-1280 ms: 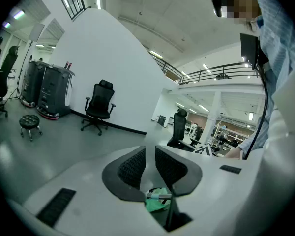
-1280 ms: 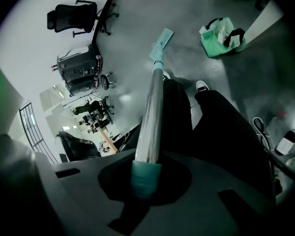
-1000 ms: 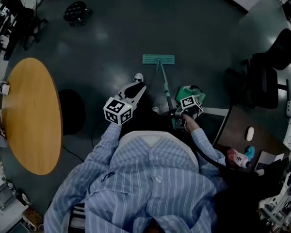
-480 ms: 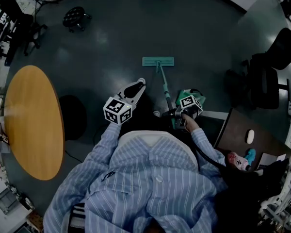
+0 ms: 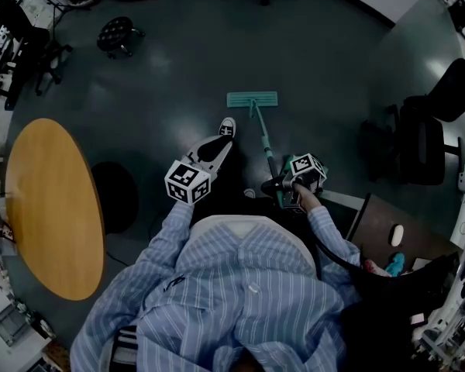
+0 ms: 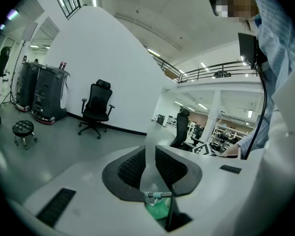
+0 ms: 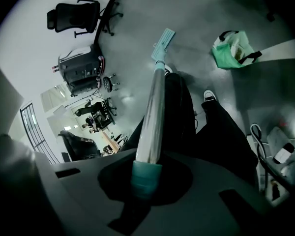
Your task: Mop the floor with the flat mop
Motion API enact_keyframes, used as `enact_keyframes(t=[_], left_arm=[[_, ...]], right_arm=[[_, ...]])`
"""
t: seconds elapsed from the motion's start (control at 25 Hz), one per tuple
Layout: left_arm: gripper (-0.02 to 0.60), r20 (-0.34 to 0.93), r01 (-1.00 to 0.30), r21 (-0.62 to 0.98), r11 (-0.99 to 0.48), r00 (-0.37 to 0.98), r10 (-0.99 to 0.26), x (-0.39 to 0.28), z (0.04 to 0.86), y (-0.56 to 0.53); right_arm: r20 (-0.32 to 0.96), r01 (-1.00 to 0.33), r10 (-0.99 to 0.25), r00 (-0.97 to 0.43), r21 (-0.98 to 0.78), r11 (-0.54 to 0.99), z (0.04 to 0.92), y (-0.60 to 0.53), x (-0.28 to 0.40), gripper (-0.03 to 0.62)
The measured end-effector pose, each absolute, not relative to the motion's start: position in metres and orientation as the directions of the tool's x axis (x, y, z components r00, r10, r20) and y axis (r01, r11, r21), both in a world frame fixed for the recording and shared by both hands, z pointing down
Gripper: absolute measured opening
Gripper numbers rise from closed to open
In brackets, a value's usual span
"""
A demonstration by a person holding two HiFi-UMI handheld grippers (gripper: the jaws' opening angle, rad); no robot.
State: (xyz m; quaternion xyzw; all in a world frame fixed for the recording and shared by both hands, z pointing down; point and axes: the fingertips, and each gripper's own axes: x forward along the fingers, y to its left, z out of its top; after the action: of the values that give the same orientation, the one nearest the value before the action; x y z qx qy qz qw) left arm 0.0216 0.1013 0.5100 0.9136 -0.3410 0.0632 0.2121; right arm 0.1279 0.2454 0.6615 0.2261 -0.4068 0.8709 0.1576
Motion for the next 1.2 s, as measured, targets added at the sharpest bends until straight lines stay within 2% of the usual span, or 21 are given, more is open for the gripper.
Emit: enact_keyframes(t=[0.32, 0.76, 1.2], left_arm=[[0.064, 0.297, -0.606, 0.385, -0.696, 0.796, -0.528, 0.013, 0.527, 0.005], [0.064, 0.316, -0.594, 0.461, -0.66, 0.804, -0.503, -0.015, 0.545, -0.152], [0.064, 0.331, -0.602, 0.485, -0.634, 0.798, -0.504, -0.04, 0.56, -0.274]], right_arm=[[0.537, -0.472, 0.093, -0.838, -0.629, -0.618, 0.662, 0.137, 0.112, 0.011], [0.562, -0.488, 0.103, -0.821, -0.596, -0.637, 0.649, -0.053, 0.099, 0.011], [0.614, -0.57, 0.157, -0.774, -0.567, -0.595, 0.681, -0.236, 0.091, 0.011]])
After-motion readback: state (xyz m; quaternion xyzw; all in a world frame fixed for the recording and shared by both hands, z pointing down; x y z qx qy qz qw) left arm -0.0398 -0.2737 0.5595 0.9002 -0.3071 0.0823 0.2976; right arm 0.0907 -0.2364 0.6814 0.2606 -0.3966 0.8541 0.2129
